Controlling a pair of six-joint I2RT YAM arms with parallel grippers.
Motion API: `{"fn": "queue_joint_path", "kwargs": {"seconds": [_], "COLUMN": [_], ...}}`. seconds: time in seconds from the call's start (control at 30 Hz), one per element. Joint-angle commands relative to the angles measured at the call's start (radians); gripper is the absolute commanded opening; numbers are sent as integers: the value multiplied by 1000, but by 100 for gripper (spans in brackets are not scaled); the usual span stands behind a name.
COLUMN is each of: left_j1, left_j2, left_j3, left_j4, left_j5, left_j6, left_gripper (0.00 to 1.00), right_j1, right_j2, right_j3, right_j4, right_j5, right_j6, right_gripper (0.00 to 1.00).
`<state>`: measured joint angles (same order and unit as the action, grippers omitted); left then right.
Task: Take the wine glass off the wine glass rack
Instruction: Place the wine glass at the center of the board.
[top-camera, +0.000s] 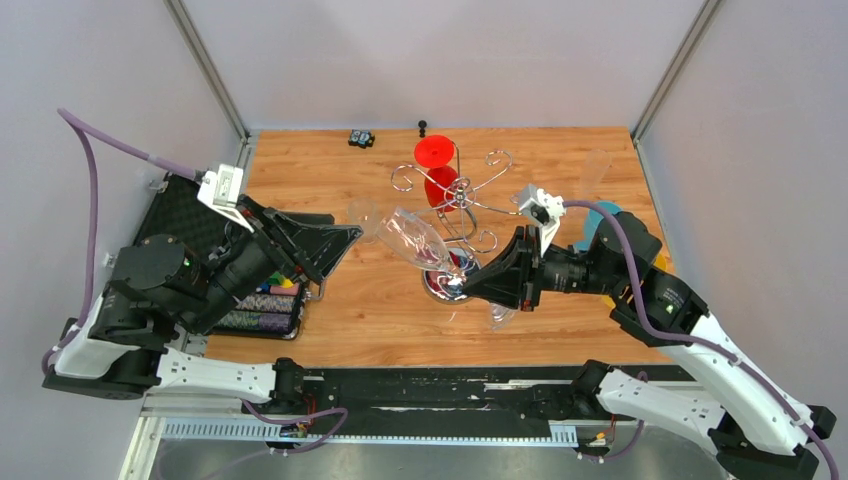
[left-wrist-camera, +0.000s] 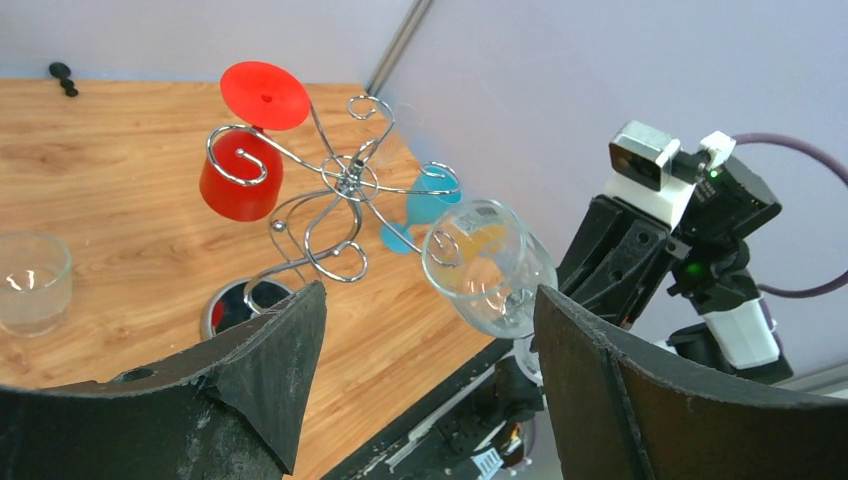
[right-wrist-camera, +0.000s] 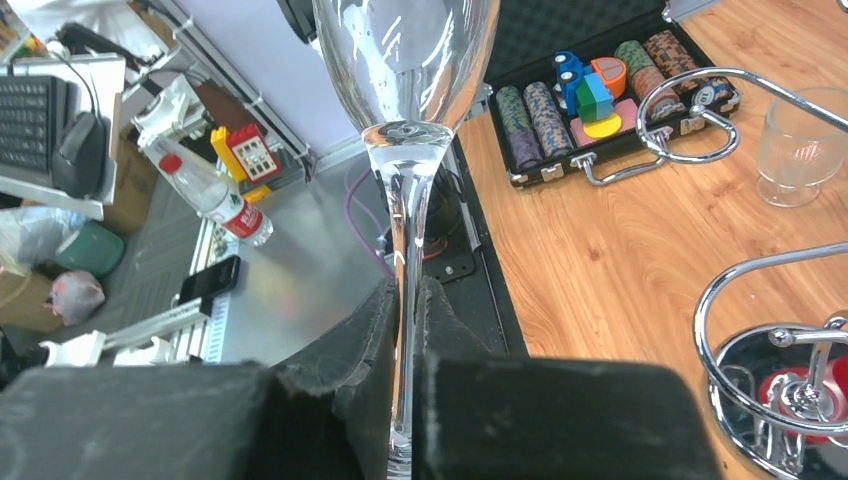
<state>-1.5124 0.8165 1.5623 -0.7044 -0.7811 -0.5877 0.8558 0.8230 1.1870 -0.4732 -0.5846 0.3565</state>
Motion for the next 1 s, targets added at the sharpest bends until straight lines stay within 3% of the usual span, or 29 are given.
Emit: {"fn": "queue_joint_path", "kwargs": {"seconds": [0.0, 0.47, 0.97], "left_j1": [-5, -5, -5], "left_j2": [-13, 14, 71], "left_j3": [8, 79, 129], "left_j4": [-7, -123, -179], "left_j5": [-22, 84, 221], "left_j6": [-94, -143, -134], "left_gripper": [83, 82, 78], "right_j1": [-1, -1, 0], "right_j2": [-54, -49, -1], "right_j3": [-25, -16, 35], "right_j4": [133, 174, 179], "right_j5": [-76, -161, -226], "right_j6": [-100, -264, -323], "right_gripper": [0, 0, 0]}}
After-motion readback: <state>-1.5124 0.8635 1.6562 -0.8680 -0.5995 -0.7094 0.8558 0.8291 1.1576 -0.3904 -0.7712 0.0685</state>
